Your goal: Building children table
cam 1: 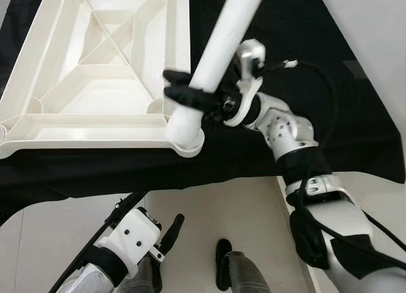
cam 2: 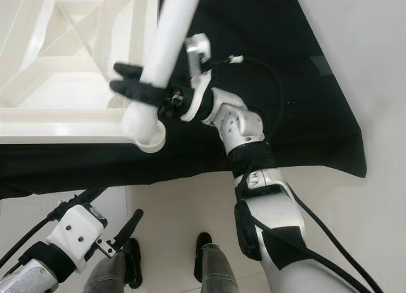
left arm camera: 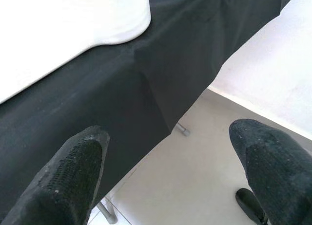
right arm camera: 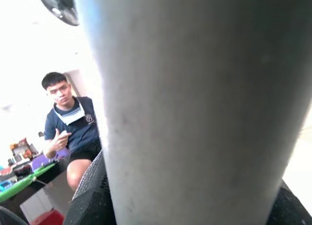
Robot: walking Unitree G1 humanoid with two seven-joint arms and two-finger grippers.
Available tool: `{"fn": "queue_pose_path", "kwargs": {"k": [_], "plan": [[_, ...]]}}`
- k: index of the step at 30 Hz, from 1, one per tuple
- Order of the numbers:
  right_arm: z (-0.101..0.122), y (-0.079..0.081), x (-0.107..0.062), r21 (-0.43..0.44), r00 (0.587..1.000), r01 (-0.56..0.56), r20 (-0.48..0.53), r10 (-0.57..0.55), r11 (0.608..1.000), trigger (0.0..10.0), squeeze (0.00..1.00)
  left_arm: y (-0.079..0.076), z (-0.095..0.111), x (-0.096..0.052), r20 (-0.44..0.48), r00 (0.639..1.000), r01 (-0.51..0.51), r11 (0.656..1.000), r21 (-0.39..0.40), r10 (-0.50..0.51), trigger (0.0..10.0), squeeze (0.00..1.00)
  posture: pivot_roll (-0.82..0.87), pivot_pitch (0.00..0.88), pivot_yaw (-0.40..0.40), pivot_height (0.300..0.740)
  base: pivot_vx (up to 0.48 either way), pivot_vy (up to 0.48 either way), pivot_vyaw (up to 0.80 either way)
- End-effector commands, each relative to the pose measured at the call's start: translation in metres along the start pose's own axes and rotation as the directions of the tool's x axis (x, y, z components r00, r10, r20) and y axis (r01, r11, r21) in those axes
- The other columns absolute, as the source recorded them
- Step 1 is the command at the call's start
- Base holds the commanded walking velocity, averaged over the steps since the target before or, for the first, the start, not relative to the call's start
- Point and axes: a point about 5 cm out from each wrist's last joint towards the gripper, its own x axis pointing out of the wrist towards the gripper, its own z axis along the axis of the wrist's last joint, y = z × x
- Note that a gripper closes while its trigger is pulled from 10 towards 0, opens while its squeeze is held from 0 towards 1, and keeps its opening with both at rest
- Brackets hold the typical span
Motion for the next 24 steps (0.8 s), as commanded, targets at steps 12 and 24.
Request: {"fn": "queue_pose_path", "kwargs": {"k": [12,24], "plan": [[0.012,-0.006,0.001,-0.354,0.937,0.330,0.013,-0.348,0.875,10.0,0.00,0.012,-0.016,0.014,-0.021,1.000,-0.022,0.999,-0.032,0.021,10.0,0.00,0.07,0.318,-0.038,0.740,0.000,0.000,0.00],[0.046,-0.019,-0.038,-0.537,0.667,0.685,0.192,-0.720,0.492,10.0,0.00,0.035,0.002,0.054,0.130,0.989,-0.057,0.993,-0.100,0.070,10.0,0.00,0.03,0.208,-0.025,0.740,0.000,0.000,0.00]]}}
